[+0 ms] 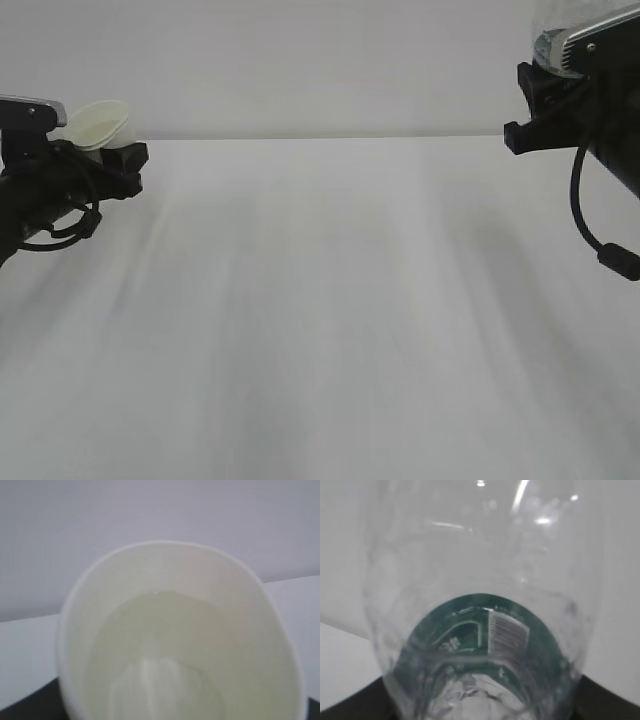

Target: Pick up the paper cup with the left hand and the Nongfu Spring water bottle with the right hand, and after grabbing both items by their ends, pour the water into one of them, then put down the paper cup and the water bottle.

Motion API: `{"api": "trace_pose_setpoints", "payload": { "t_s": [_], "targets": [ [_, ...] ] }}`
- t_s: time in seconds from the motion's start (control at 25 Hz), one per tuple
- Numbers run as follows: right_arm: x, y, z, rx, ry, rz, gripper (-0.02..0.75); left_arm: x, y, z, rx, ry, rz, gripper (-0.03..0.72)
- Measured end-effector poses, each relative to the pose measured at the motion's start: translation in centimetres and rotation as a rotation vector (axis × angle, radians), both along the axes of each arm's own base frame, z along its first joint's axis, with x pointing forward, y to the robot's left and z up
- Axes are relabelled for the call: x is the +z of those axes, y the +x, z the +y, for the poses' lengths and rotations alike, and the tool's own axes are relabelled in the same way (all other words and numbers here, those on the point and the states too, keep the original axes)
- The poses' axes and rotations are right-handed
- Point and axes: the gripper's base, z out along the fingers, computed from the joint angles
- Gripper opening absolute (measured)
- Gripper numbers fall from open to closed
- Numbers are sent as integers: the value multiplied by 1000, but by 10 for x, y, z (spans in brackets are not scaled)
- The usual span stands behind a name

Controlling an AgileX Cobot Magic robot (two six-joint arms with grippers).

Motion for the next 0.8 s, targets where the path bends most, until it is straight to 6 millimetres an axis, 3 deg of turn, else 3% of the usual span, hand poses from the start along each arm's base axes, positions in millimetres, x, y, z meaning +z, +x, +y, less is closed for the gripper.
{"api": "trace_pose_setpoints", "payload": {
  "t_s": [0.8],
  "targets": [
    [-5,0,0,4,-6,50,400,-55,2,15,127,-15,63,439]
  ]
}}
